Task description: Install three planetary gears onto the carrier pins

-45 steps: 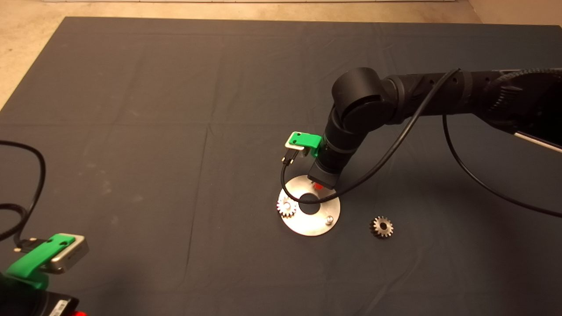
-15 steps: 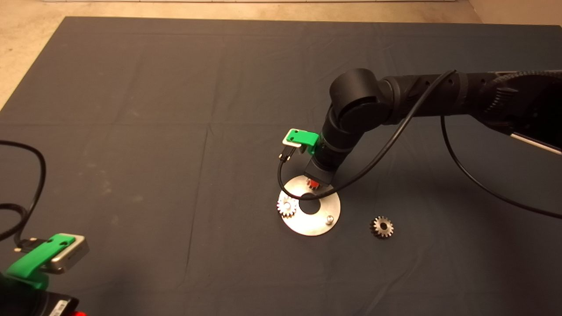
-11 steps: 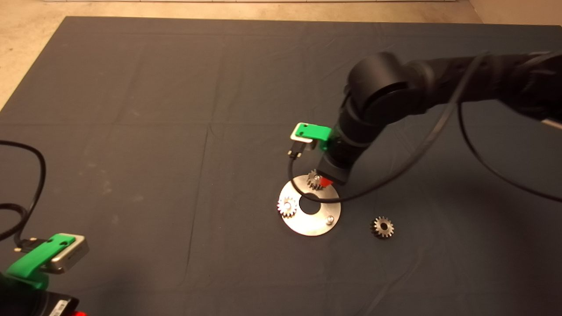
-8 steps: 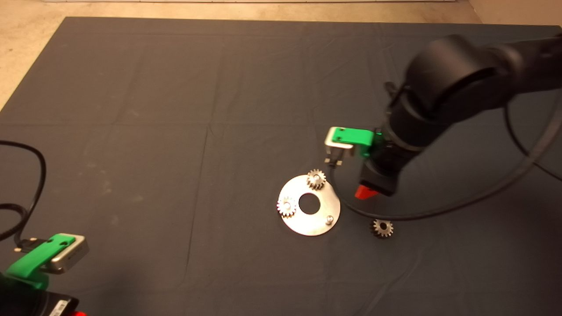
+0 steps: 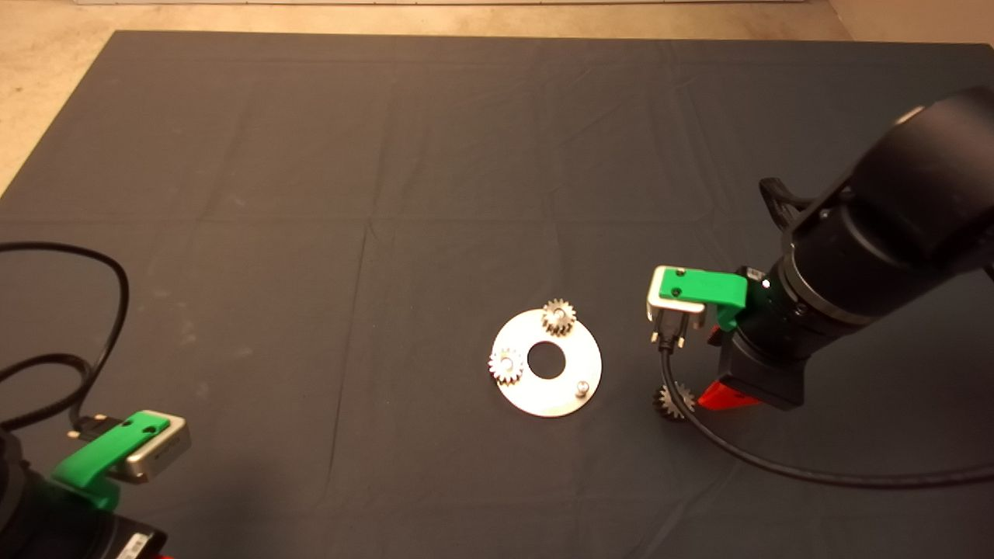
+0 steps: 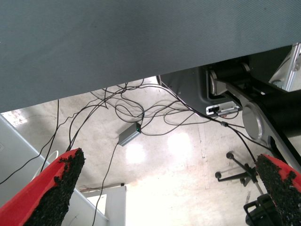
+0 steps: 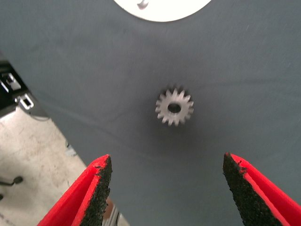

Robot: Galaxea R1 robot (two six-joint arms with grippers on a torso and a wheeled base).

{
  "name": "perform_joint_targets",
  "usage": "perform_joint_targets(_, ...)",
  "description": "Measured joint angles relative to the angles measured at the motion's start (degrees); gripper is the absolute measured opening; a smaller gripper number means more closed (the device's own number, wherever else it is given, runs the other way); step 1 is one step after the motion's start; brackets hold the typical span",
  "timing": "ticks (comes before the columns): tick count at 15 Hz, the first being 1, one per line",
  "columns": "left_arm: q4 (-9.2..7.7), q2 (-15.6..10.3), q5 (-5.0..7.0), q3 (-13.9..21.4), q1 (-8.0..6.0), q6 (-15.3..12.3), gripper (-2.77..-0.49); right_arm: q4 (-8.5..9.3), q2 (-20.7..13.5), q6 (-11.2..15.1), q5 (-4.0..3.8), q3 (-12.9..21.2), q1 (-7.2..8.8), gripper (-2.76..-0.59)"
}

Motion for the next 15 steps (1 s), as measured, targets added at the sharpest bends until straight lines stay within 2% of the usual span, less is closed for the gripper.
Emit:
perform_joint_targets(3,-1.25,0.1,0.07,0.0,0.01,0.2,-0.64,0.09,0.0,-0.1,0.24,2.9,0.00,-1.62)
perform_joint_targets(6,-1.81,0.9,0.05,0.0,0.01,0.3,-0.64,-0.16,-0.3,-4.7,0.16,5.5,-0.19,-1.62)
perform_joint_targets(8,-2.99,1.2,0.05,0.0,0.00,0.4,-0.64,-1.05,-0.3,-8.1,0.23,6.3,-0.79,-1.62)
perform_joint_targets(9,-3.58,1.2,0.06,0.0,-0.03,0.4,-0.64,-2.28,-0.4,-10.0,0.21,6.5,-1.43,-1.62)
perform_joint_targets(11,-4.53,1.7,0.06,0.0,-0.31,0.4,-0.64,-6.36,-1.4,-14.2,0.27,6.7,-2.90,-1.62)
perform_joint_targets(15,-5.28,2.6,0.06,0.0,-0.61,0.4,-0.64,-14.87,-2.4,-18.3,0.22,6.7,-6.00,-1.62)
